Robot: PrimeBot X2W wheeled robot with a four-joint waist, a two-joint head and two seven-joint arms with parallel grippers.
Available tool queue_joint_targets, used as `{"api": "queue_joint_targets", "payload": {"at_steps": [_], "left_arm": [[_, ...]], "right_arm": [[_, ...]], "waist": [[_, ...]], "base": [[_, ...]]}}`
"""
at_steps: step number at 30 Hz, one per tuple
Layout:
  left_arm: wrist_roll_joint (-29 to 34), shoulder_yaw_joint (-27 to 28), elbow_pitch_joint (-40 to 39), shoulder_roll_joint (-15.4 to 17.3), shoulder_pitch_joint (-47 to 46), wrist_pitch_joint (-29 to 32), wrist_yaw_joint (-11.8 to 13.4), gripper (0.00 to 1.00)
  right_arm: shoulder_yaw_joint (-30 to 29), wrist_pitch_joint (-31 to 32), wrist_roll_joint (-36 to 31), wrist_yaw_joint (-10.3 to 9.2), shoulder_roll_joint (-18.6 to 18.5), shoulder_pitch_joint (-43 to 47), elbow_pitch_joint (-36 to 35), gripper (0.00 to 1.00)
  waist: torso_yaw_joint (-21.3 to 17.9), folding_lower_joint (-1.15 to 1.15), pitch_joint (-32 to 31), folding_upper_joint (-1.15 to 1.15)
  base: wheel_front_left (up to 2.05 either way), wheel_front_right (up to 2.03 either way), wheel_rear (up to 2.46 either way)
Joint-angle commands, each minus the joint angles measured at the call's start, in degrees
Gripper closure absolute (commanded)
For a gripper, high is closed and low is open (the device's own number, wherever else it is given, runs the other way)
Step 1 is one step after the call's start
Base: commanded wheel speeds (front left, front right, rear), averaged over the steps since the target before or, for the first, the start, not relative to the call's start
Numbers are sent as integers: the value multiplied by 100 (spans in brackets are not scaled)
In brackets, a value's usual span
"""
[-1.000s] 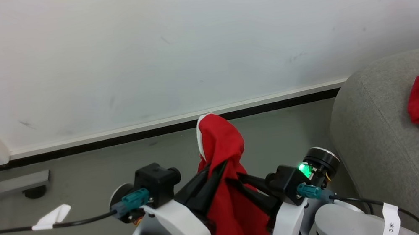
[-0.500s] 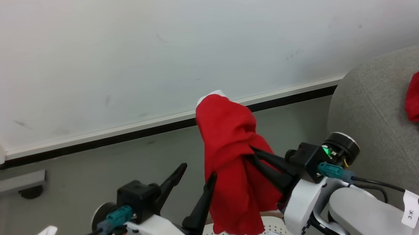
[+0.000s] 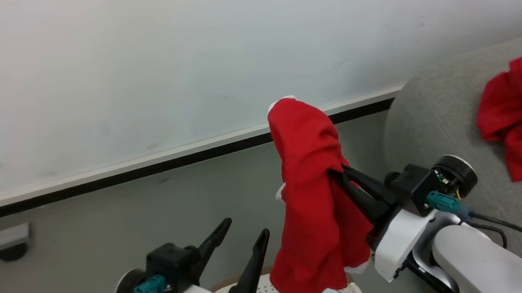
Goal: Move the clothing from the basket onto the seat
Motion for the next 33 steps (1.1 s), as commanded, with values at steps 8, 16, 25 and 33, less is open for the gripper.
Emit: {"api": "queue_joint_targets", "payload": {"at_steps": [8,16,25,33], "left_arm": [[182,-148,-158,-60,33,-97,-9,0],[470,-317,-341,-156,-228,-34,-49,0],[825,-434,-825,53,-751,261,-152,0],[1098,-362,-1304,442,-1151,524,-168,0]], "right_arm": [[-544,5,-322,-14,-214,319,-373,100],[-1274,5,-565,-14,-467,477,-766,100],[-2822,5,-1177,-14,-623,-95,-1445,100],[-4346,249,-1438,-14,-926,-1093,-1718,100]], "waist": [[-942,0,387,0],[-1467,0,895,0],[-1404,0,1978,0],[-1188,0,2924,0]], "base": [[0,0,0],[0,0,0],[0,0,0],[0,0,0]]}}
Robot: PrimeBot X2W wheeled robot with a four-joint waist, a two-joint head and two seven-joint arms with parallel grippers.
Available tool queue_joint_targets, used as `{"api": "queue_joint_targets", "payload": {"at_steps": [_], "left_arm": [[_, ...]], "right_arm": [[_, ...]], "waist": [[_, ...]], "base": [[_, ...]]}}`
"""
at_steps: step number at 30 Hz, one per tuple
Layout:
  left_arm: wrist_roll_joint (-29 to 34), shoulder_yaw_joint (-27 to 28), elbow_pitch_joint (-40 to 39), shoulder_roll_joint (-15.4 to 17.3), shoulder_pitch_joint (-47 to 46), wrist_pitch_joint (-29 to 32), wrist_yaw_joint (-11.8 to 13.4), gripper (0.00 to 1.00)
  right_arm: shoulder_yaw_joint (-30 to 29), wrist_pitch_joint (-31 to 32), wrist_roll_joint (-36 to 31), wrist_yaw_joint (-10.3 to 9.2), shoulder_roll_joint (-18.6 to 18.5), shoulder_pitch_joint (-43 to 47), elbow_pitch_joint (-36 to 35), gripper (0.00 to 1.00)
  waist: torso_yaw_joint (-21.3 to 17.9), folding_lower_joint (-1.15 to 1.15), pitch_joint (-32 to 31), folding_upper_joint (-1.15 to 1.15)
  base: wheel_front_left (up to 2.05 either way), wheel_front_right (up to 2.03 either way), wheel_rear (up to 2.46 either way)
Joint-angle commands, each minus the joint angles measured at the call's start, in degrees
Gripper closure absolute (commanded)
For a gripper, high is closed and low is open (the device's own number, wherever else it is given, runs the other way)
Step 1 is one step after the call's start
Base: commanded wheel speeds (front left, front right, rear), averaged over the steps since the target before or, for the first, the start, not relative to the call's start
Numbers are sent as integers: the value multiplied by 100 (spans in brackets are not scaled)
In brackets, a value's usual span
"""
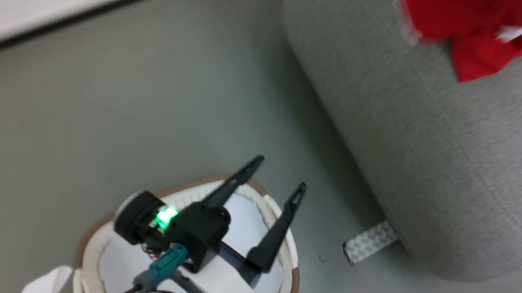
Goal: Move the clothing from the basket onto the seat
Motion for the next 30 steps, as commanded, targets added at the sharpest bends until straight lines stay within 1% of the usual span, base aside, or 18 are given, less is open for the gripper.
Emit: {"api": "queue_joint_targets", "payload": {"at_steps": [1,6,8,10,12,14,19,20,21,22,23,25,27,30], "left_arm": [[112,30,-68,113,-90,40,-18,0],[282,86,-332,376,-258,127,17,0],[261,121,-416,404,-268,133,61,0],[253,144,-466,425,-266,119,79,0],[234,165,-488,453,-250,86,106,0],[204,183,-483,481,-199,69,127,0],[103,248,-549,547,-44,-6,223,0],[86,249,-556,557,-18,-8,236,0],[72,248,-554,569,11,-16,245,0],[62,247,-544,579,36,-16,259,0],[67,246,-530,590,53,-23,270,0],[49,259,-497,575,81,-64,318,0],[16,287,-465,545,137,-136,374,0],[-32,324,-372,513,268,-250,444,0]], "right_arm": [[-166,77,-107,-13,-86,-190,3,100],[-1268,427,-354,-14,-346,-886,344,100],[-1763,498,-564,-14,-416,-1029,619,100],[-2272,544,-852,-13,-406,-1110,920,100],[-2780,494,-1137,-14,-320,-1062,1205,100],[-3169,402,-1377,-14,-162,-936,1499,100],[-3966,57,-1948,-14,207,-755,2152,100],[-4122,3,-1998,-14,300,-735,2270,71],[-4248,-46,-2095,-14,383,-717,2375,47],[-4335,-90,-2173,-14,449,-730,2452,47],[-4409,-130,-2246,-14,488,-742,2515,0],[-4489,-211,-2320,-14,554,-741,2570,0],[-4449,-248,-2392,-14,657,-631,2603,0],[-4204,-256,-2421,-14,716,-388,2470,0]], "waist": [[177,-1,530,0],[315,-1,960,0],[378,-1,1069,0],[450,-1,1158,0],[528,-1,1220,0],[578,-1,1256,0],[607,-1,1257,0],[606,-1,1242,0],[600,-1,1220,0],[589,-1,1189,0],[573,-1,1155,0],[537,-1,1065,0],[497,-1,943,0],[442,-1,699,0]], "base": [[0,0,0],[0,0,0],[0,0,0],[0,0,0],[0,0,0],[0,0,0],[0,0,0],[0,0,0],[0,0,0],[0,0,0],[0,0,0],[0,0,0],[0,0,0],[0,0,0]]}}
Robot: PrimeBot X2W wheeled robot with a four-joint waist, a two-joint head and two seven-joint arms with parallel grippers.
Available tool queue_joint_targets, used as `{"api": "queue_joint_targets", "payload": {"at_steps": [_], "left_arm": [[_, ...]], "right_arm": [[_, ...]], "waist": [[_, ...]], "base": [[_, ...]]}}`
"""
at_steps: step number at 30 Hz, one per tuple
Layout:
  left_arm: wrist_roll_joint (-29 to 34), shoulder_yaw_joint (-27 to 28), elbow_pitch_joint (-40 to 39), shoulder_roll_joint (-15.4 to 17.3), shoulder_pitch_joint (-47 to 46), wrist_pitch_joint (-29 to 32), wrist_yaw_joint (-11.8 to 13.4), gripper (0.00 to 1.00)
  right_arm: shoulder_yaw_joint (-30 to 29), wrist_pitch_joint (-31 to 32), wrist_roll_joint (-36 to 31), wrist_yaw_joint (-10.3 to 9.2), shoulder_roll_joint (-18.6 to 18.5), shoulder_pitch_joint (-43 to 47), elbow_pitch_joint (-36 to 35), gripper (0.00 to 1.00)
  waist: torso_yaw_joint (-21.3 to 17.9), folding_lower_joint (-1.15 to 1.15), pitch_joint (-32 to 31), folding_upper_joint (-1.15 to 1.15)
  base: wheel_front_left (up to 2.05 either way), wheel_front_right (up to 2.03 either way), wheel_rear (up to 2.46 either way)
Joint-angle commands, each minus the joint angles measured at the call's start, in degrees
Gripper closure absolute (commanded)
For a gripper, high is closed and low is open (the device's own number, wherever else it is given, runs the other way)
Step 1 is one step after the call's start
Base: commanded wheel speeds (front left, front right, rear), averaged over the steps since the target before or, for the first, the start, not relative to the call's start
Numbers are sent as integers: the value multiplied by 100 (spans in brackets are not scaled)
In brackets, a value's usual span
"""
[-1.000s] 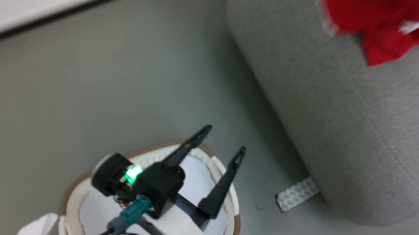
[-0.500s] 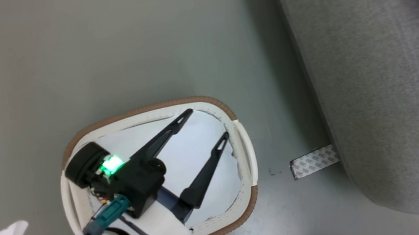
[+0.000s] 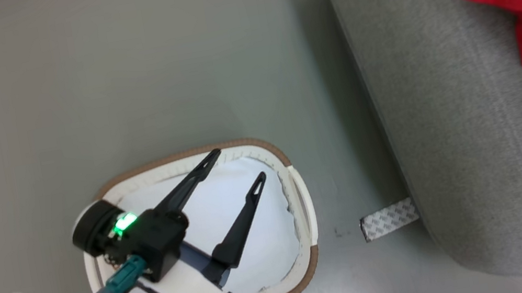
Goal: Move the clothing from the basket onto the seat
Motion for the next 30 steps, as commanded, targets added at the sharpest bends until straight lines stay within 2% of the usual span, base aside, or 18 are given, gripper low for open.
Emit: {"api": "queue_joint_targets", "payload": {"at_steps": [1,8,12,15,21,30], "left_arm": [[-36,22,55,-11,131,-95,47,0],[-298,299,498,-54,712,-678,372,0],[-419,579,780,-162,1121,-836,503,0],[-422,1013,992,-364,1540,-877,545,0],[-117,2087,1183,-922,2461,-877,428,0],[603,3639,1600,-1764,3702,-876,-67,0]], "right_arm": [[142,-22,33,-14,16,243,-132,0],[941,-23,411,-14,210,1540,-924,0],[1356,-23,591,-14,297,2277,-1676,0],[1844,-14,759,-14,380,2946,-2425,0],[2719,-14,892,-14,429,3758,-3247,0],[3815,-14,1444,-14,432,4610,-3560,0]], "waist": [[-64,0,-236,0],[-122,0,-1001,0],[-112,0,-1423,0],[-19,0,-1841,0],[207,0,-2455,0],[656,0,-3120,0]], "base": [[0,0,0],[0,0,0],[0,0,0],[0,0,0],[0,0,0],[0,0,0]]}}
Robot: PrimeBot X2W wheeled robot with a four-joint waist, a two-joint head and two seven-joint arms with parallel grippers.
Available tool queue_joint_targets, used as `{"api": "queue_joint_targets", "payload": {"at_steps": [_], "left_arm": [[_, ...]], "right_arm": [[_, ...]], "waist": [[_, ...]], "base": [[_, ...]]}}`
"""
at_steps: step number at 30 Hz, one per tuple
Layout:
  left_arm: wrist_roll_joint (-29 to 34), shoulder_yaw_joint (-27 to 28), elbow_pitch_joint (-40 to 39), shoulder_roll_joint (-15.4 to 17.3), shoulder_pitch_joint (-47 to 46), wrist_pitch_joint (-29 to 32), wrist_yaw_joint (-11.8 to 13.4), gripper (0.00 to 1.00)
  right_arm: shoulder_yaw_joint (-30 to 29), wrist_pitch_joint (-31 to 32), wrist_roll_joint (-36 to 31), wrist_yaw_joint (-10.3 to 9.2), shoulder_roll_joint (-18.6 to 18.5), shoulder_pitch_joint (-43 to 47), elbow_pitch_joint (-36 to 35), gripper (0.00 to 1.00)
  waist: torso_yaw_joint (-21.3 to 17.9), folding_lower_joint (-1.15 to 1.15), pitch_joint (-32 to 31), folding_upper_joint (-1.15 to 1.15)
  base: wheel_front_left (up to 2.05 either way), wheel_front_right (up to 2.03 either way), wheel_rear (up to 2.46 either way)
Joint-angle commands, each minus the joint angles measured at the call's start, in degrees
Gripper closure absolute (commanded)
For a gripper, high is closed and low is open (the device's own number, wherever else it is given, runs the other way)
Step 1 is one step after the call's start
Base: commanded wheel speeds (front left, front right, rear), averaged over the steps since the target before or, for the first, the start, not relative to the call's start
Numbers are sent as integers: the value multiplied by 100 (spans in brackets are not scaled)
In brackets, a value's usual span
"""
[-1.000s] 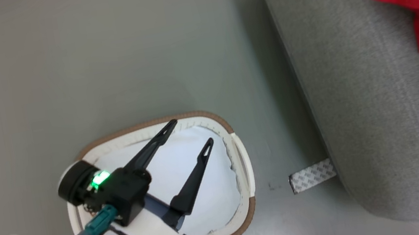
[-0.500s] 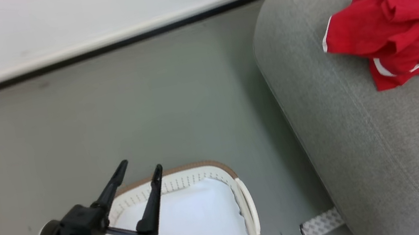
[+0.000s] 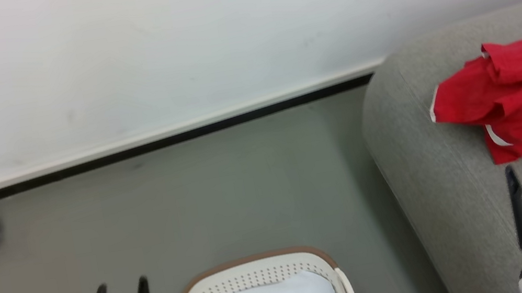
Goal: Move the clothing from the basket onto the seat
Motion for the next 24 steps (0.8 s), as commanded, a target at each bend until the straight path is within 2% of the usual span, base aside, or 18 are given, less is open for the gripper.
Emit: {"api": "queue_joint_targets", "payload": {"at_steps": [1,12,24], "left_arm": [[184,209,103,-147,233,-3,-111,0],[943,1448,378,-979,838,-3,-783,0],[1519,2033,574,-1413,927,-4,-1370,0]], "right_arm": [[117,4,131,-14,-21,216,27,0],[582,4,317,-14,-18,794,448,0],[640,4,448,-14,-13,677,835,0]], "waist": [[264,2,-312,0],[664,2,-649,0],[734,2,-770,0]], "base": [[0,0,0],[0,0,0],[0,0,0]]}}
